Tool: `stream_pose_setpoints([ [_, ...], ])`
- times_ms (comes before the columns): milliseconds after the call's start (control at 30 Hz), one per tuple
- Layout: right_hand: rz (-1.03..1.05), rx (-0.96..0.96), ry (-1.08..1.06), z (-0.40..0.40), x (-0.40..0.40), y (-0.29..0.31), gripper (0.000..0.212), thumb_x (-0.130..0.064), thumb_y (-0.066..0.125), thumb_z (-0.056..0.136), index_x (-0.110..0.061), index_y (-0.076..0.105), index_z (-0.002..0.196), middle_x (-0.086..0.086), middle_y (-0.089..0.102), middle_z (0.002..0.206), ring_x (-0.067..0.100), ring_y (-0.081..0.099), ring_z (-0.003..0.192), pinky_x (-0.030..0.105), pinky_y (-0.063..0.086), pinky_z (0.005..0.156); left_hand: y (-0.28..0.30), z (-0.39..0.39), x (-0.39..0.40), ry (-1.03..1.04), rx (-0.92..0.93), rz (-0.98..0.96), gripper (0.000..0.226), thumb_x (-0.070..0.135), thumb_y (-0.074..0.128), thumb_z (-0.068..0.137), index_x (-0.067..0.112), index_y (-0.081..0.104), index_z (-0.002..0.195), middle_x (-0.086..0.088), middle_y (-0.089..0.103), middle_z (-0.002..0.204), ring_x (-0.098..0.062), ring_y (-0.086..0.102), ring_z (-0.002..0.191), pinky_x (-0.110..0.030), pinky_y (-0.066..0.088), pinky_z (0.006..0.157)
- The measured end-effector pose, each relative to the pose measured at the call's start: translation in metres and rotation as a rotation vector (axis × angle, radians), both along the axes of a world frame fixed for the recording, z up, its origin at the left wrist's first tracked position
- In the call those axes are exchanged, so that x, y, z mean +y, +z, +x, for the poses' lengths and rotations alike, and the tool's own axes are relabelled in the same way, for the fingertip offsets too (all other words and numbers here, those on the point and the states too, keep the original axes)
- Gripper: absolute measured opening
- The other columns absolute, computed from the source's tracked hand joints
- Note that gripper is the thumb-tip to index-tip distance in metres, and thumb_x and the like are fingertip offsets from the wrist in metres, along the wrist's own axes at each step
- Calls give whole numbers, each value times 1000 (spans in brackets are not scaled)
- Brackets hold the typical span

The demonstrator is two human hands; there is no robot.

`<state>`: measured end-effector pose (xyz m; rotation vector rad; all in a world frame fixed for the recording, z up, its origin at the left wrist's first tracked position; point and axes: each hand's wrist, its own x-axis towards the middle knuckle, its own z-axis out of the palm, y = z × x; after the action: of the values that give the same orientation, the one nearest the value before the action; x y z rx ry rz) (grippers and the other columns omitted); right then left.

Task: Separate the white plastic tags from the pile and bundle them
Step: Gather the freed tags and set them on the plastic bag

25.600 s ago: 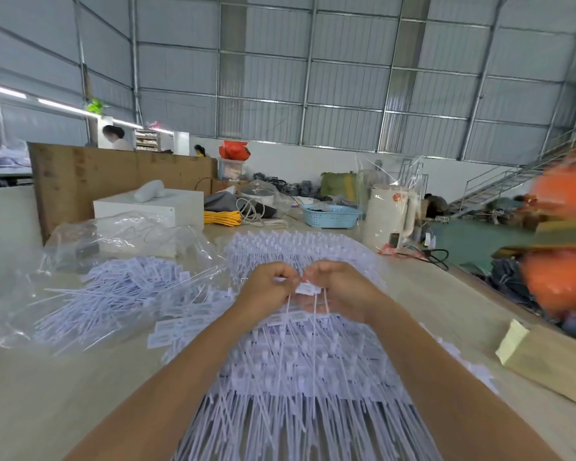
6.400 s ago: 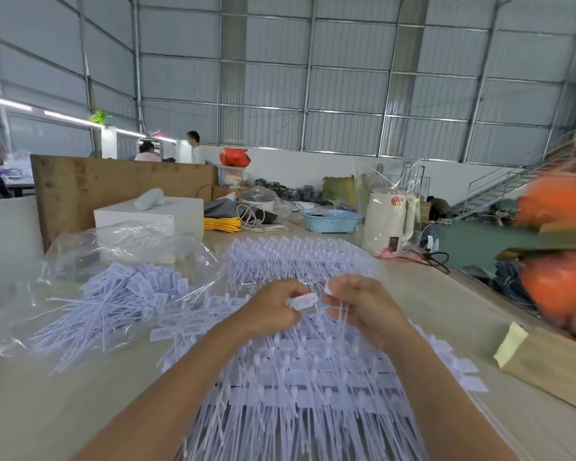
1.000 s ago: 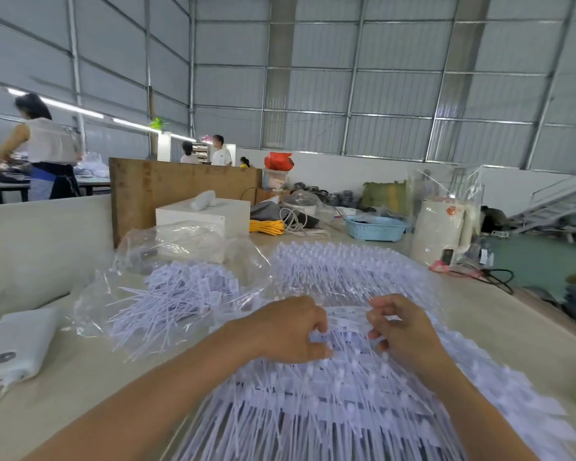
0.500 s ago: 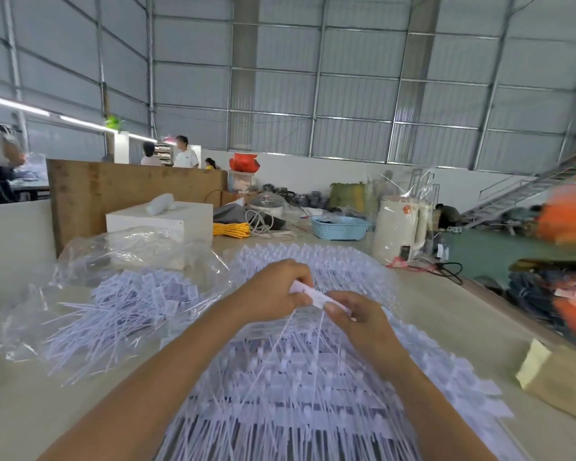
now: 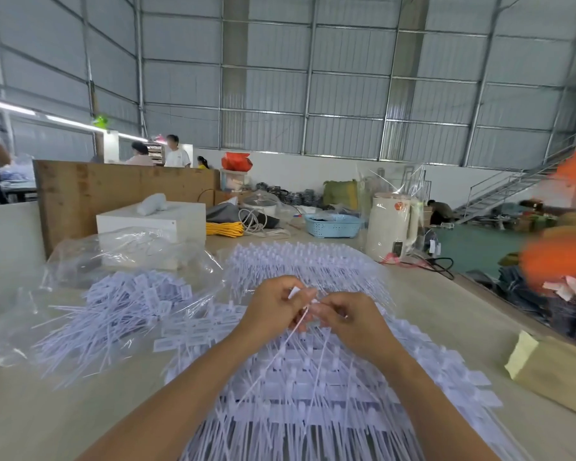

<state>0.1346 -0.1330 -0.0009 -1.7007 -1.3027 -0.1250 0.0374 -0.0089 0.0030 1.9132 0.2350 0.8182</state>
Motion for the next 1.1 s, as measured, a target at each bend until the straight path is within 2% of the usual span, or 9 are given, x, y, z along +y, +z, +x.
stream_pose_setpoints([
  [133, 10, -114, -49, -2, 5, -4, 31, -22, 68, 86, -1, 62, 64, 10, 52, 54, 12, 39, 51, 28, 35, 54, -1, 5, -1, 18, -7, -112, 28, 13, 64, 90, 9, 58, 62, 2, 55, 41, -9, 45, 31, -15, 36, 38],
  [267, 111, -701, -215, -4, 3, -4, 20, -19, 68, 79, -8, 64, 62, 0, 57, 55, 21, 55, 50, 22, 42, 46, 2, 8, 3, 29, 61, -259, 31, 11, 65, 88, 6, 58, 59, 4, 49, 36, -5, 38, 28, -11, 29, 35],
  [333, 150, -750, -226, -6, 2, -3, 19, -17, 69, 77, -9, 64, 61, 1, 58, 55, 22, 56, 50, 22, 44, 43, 3, 10, 2, 33, 51, -273, 33, 12, 66, 87, 5, 58, 55, 3, 48, 36, -6, 37, 28, -11, 28, 35],
  [433, 231, -496, -205, -15, -2, 5, 21, -10, 67, 84, -11, 67, 62, 0, 59, 56, 18, 55, 52, 26, 45, 48, 6, 13, -3, 66, 8, -295, 36, 14, 67, 86, 7, 56, 52, 3, 49, 36, -7, 39, 31, -12, 29, 38],
  [533, 443, 310, 165, -16, -18, 29, 29, -6, 66, 81, -21, 66, 57, -7, 56, 53, 5, 49, 49, 17, 42, 50, 11, 6, 28, 395, -29, -385, 39, 16, 68, 85, 12, 53, 49, 4, 46, 34, -10, 40, 33, -17, 31, 44],
  [633, 641, 727, 537, -10, -34, 50, 12, -18, 70, 69, -18, 63, 59, -4, 50, 54, 6, 41, 42, 15, 35, 40, 10, -7, 49, 419, -113, -368, 47, 16, 66, 87, 15, 52, 42, 2, 47, 35, -9, 40, 30, -19, 34, 43],
  [800, 229, 578, 321, -10, -20, 29, 19, -8, 58, 88, -17, 74, 95, 7, 47, 64, 13, 36, 50, 20, 34, 44, 10, 8, 0, 72, -34, -236, 25, 25, 51, 97, 16, 66, 80, 4, 65, 54, -9, 61, 48, -20, 48, 50],
  [967, 111, 371, 212, -16, -10, 15, 44, 14, 58, 83, -17, 58, 115, 3, 54, 92, 12, 57, 60, 23, 48, 56, 6, 2, -12, -68, 33, -245, 40, 50, 45, 94, 20, 66, 79, -10, 68, 66, -18, 62, 53, -24, 49, 53],
  [1100, 56, 355, 146, -15, -5, 12, 58, 12, 68, 77, -30, 46, 111, 7, 45, 100, 8, 51, 56, 18, 51, 55, -1, 1, -10, -93, -50, -86, 28, 28, 59, 92, 6, 62, 75, -6, 61, 54, -13, 58, 45, -22, 48, 47],
])
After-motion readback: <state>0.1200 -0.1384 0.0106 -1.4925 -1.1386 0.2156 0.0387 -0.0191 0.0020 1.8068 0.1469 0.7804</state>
